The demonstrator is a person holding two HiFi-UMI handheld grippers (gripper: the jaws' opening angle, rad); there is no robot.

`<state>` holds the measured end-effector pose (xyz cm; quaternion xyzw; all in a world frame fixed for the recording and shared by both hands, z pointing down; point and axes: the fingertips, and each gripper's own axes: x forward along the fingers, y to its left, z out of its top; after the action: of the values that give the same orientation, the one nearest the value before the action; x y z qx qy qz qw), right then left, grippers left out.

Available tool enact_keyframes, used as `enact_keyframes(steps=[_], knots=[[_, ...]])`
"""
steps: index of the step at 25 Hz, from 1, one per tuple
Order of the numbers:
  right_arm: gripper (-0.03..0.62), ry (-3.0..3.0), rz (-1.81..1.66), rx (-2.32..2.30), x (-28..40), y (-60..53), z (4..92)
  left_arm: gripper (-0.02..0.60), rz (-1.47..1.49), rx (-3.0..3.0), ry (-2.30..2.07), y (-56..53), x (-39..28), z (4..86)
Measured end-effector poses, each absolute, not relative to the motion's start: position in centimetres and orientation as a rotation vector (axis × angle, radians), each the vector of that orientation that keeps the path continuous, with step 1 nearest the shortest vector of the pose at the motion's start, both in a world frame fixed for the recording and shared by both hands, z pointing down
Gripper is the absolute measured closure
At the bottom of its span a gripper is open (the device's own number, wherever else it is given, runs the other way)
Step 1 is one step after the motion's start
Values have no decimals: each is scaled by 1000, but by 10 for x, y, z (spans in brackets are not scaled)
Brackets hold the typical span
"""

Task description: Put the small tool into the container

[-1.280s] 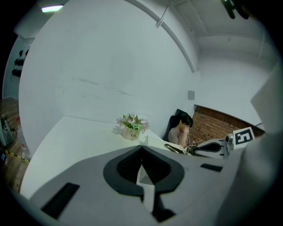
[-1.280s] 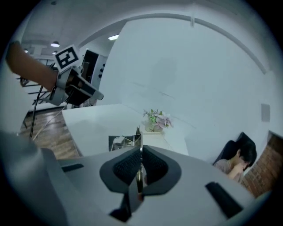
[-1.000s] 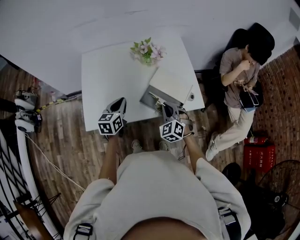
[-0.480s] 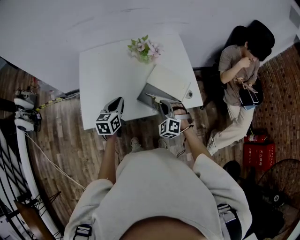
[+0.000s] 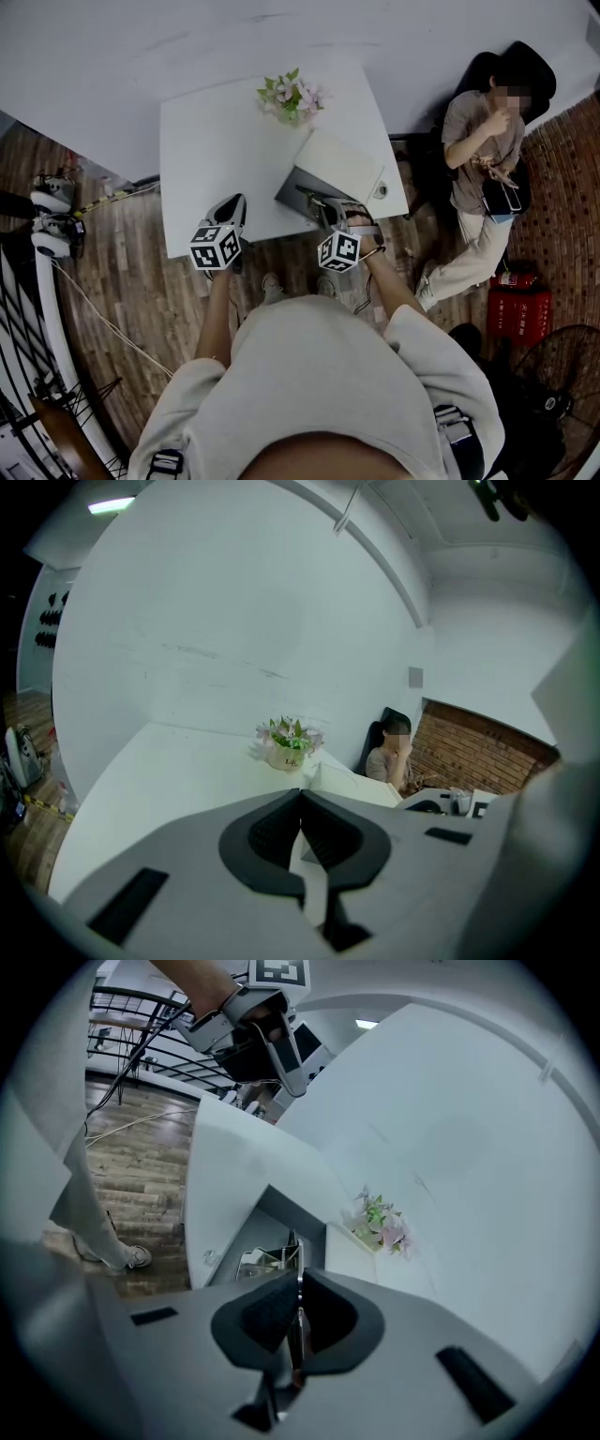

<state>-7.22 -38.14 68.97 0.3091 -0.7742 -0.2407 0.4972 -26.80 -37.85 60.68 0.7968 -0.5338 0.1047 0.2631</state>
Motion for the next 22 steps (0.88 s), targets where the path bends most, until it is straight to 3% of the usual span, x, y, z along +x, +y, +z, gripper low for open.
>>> enact_keyframes(steps=[22], knots=[[586,-1850,-554,756,-78,-415,720,572,322,2096,-1483,-390,-283,620]])
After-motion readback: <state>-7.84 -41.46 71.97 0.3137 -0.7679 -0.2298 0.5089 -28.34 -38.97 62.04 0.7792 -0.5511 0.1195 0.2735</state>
